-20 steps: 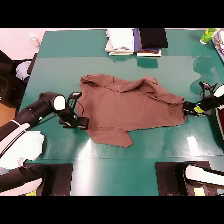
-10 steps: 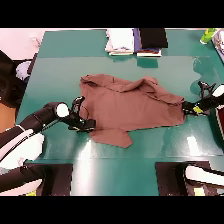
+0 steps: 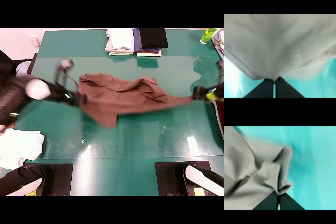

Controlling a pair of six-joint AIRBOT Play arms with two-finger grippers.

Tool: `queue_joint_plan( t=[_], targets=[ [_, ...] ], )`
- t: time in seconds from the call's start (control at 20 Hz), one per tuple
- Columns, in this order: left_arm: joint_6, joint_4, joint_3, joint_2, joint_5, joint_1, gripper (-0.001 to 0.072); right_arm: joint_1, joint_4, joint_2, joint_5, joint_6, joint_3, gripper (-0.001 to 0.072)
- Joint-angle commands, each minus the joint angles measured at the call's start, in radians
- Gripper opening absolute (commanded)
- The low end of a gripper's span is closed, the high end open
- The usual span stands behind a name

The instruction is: Fold the shirts.

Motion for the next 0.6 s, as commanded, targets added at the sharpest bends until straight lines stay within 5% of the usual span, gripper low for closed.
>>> queue_joint_plan(
  t=[0.0, 0.3, 0.55],
  targets=[
    [0.021, 0.175, 0.311, 0.128, -0.08, 0.057, 0.0022, 0.0, 0.12, 0.148, 0.018, -0.002, 0.195, 0.0016],
    [0.106, 0.217, 0.86, 0.19, -0.131, 0.061, 0.0022, -0.001, 0.131, 0.336, 0.002, -0.002, 0.558, 0.0014],
    [0.157, 0.217, 1.019, 0.19, -0.069, 0.061, 0.0022, -0.002, 0.07, 0.367, 0.031, 0.003, 0.77, 0.0013]
  ],
)
